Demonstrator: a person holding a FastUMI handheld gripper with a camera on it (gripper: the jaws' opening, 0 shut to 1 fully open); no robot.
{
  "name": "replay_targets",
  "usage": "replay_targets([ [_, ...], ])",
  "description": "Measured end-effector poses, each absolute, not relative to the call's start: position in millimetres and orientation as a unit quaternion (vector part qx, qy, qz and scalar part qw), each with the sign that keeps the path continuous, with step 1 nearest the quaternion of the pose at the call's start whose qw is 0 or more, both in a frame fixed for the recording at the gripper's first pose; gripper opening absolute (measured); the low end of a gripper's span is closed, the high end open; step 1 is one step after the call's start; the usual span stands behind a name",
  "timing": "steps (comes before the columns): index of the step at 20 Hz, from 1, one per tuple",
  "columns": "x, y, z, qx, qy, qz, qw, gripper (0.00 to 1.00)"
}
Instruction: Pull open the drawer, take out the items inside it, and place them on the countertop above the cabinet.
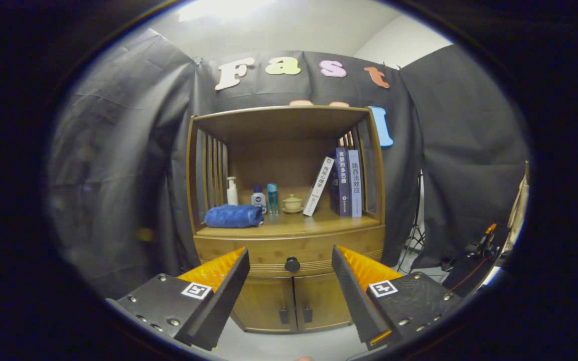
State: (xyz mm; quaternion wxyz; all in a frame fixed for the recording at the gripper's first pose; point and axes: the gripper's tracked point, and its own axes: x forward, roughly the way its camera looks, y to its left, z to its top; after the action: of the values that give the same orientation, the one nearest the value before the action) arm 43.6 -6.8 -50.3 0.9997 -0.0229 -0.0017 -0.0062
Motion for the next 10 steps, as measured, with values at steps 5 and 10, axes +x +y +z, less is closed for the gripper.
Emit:
replay_targets([
  [5,94.9,-14.0,-95.7,-0.032,0.007,-0.010,0.999,0.98],
  [10,132.8,-6.6,-140.3,-0.047,0.036,-0.001,0.998,0.98],
])
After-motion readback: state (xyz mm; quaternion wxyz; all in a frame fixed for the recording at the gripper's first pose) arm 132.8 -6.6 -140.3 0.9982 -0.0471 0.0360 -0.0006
